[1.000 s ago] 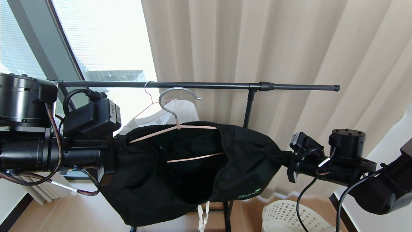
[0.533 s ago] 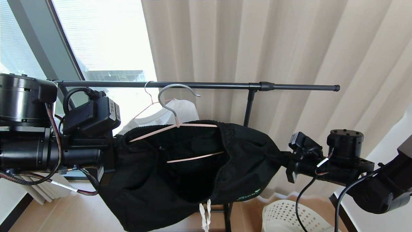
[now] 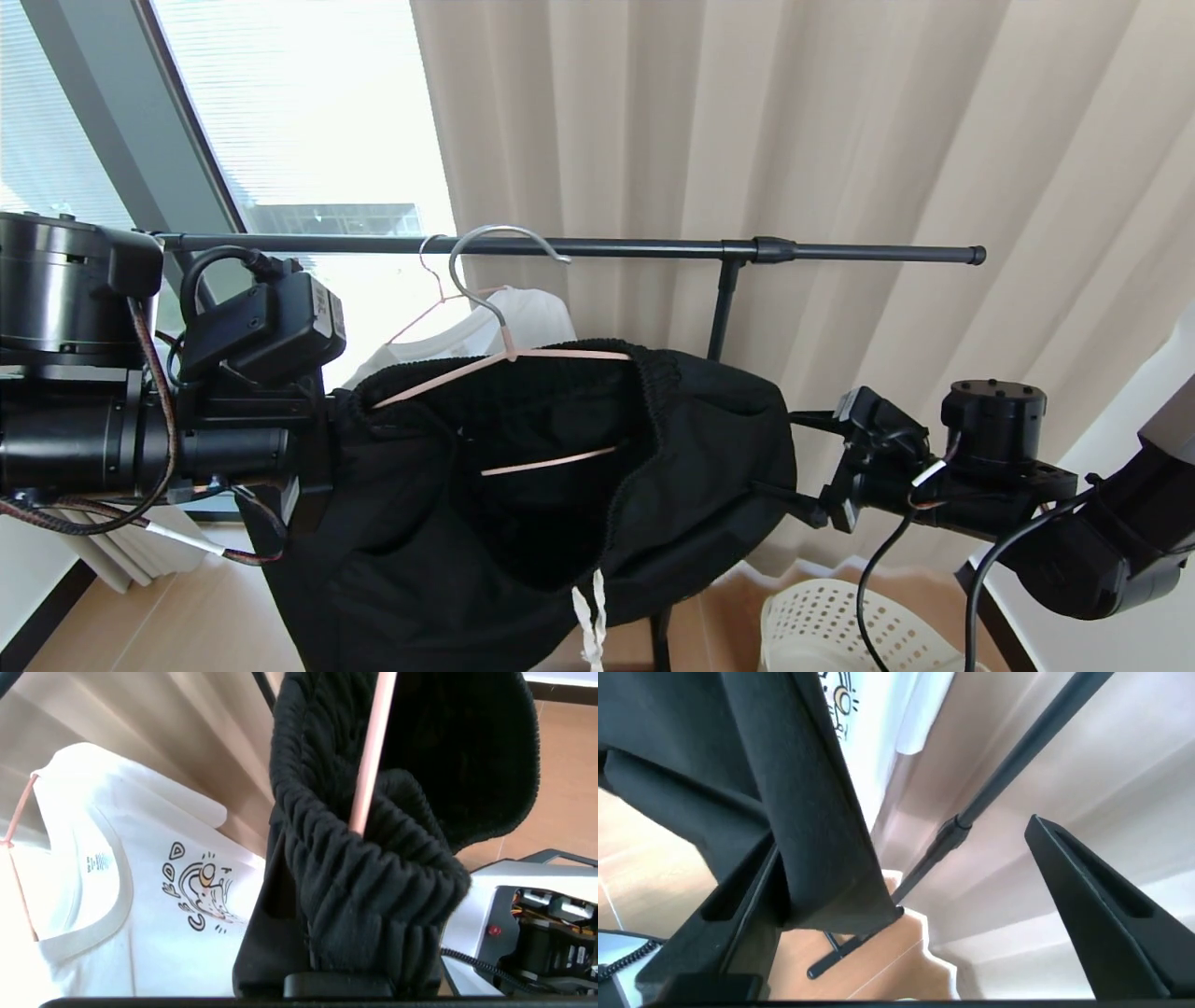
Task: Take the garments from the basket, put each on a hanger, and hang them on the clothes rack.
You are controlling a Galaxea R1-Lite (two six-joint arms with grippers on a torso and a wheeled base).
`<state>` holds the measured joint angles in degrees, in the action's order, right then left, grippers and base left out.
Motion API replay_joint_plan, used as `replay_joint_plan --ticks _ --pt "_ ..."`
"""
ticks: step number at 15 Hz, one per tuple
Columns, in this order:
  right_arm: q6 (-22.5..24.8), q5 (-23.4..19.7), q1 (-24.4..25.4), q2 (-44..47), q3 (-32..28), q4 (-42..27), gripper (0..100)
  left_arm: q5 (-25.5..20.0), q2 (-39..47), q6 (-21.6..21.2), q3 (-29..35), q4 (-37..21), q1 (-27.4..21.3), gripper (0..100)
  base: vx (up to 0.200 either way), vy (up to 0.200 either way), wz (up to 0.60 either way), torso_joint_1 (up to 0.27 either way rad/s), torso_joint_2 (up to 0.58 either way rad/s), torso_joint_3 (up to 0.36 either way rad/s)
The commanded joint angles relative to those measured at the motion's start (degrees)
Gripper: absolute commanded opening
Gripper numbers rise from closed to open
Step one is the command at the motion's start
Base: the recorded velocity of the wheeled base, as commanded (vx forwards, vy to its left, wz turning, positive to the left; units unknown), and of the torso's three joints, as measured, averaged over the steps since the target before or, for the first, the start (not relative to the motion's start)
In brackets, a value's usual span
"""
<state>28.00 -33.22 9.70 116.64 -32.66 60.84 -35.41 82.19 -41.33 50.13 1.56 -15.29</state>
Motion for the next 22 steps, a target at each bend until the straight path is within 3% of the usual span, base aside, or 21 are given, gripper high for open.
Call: replay_joint_plan --ticks 1,6,8,15,18,22 --pt "0.0 0.3 0.1 0.3 0.1 0.1 100 0.0 0.2 1.1 0.1 0.1 0.0 0 0.000 0.000 0.00 0.000 0.00 0.000" --pt "0.1 0.3 0.1 -4.1 1.5 0.5 100 1.0 4.0 11.5 1.4 0.2 1.8 0 0.000 0.000 0.00 0.000 0.00 0.000" --pt "0.2 0.2 0.1 -5.8 2.0 0.5 100 3.5 6.4 15.0 3.0 0.2 2.5 0 0.000 0.000 0.00 0.000 0.00 0.000" --pt "-0.1 0.3 0.8 -11.6 2.8 0.1 100 17.6 20.4 33.6 13.2 -0.2 -0.9 0 0.000 0.000 0.00 0.000 0.00 0.000" --pt "-0.1 0.3 0.8 -11.9 2.7 0.1 100 21.6 24.8 37.8 17.7 -0.2 -2.7 0 0.000 0.000 0.00 0.000 0.00 0.000" --pt "-0.1 0.3 0.8 -11.8 2.7 0.1 100 21.9 28.0 38.9 22.4 -0.2 -4.3 0 0.000 0.000 0.00 0.000 0.00 0.000"
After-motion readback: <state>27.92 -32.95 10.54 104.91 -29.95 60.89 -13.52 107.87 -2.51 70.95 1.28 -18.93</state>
